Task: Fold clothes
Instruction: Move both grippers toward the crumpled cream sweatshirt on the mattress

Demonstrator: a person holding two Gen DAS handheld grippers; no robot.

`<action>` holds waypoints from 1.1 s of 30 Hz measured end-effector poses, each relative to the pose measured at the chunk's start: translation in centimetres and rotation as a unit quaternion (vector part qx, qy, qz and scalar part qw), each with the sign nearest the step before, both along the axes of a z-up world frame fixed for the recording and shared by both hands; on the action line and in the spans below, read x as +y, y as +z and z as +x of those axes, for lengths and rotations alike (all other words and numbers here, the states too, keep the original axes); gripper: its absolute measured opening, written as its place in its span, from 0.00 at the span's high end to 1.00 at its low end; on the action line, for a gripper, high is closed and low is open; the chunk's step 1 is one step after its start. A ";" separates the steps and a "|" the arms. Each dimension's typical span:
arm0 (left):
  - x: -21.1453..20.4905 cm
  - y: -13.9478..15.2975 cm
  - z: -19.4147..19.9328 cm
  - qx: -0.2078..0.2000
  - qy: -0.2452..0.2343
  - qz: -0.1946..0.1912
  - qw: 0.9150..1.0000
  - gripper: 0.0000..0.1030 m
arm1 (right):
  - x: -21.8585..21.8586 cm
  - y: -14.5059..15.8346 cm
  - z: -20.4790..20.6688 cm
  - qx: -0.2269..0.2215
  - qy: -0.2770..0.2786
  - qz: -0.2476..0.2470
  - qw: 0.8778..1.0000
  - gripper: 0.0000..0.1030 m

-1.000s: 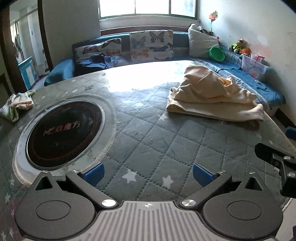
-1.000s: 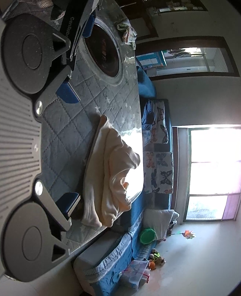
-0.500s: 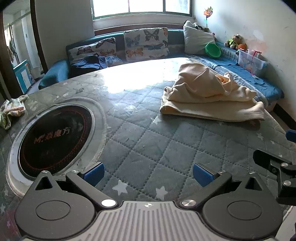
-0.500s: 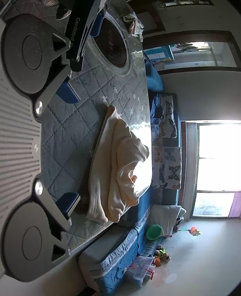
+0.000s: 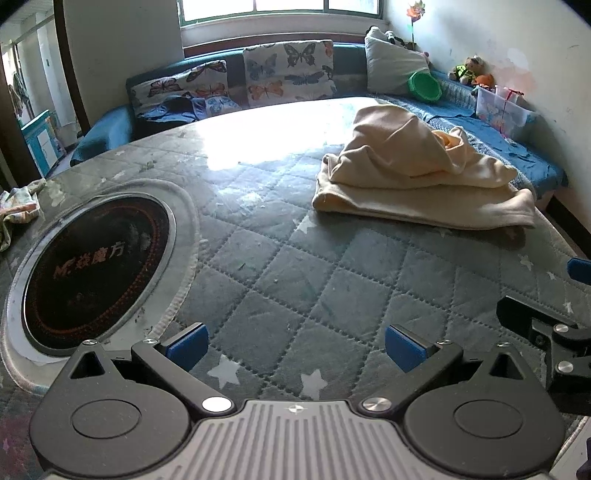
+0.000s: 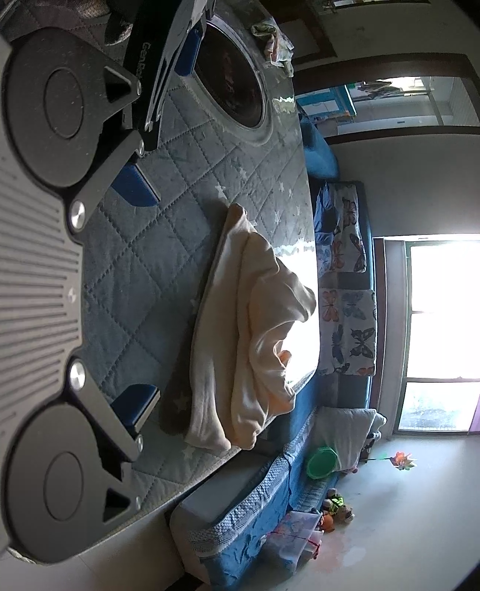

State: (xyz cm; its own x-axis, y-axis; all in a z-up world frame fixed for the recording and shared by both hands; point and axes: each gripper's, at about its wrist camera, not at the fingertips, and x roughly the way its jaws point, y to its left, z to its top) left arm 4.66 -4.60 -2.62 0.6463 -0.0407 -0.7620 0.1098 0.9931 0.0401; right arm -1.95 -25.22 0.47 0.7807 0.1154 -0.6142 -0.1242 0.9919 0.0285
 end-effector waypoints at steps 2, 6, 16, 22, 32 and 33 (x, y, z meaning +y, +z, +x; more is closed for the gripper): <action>-0.1 -0.1 0.1 0.001 -0.001 0.001 1.000 0.00 | 0.0 -0.3 0.0 0.001 0.001 0.000 1.000 0.00; -0.5 0.0 0.6 -0.001 -0.004 0.005 1.000 0.00 | 0.0 -0.7 0.1 0.003 0.001 0.000 1.000 0.00; -1.2 -0.4 1.7 0.002 -0.005 0.017 1.000 0.00 | -0.1 -0.7 1.2 -0.001 -0.002 0.000 1.000 0.00; -1.4 -0.5 2.6 0.006 -0.003 0.022 1.000 0.00 | -0.4 -0.5 1.7 -0.010 -0.004 -0.015 1.000 0.00; -1.3 -0.5 4.2 0.005 -0.001 0.029 1.000 0.00 | -0.6 -0.5 3.1 -0.016 -0.008 -0.025 1.000 0.00; -1.3 -0.5 4.4 0.005 -0.001 0.030 1.000 0.00 | -0.6 -0.5 3.2 -0.015 -0.009 -0.026 1.000 0.00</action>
State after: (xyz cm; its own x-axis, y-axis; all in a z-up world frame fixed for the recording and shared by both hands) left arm 9.04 -5.91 -3.07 0.6388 0.0036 -0.7694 0.1124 0.9888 0.0980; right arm 1.28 -25.86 -0.07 0.8004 0.0699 -0.5953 -0.1067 0.9939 -0.0268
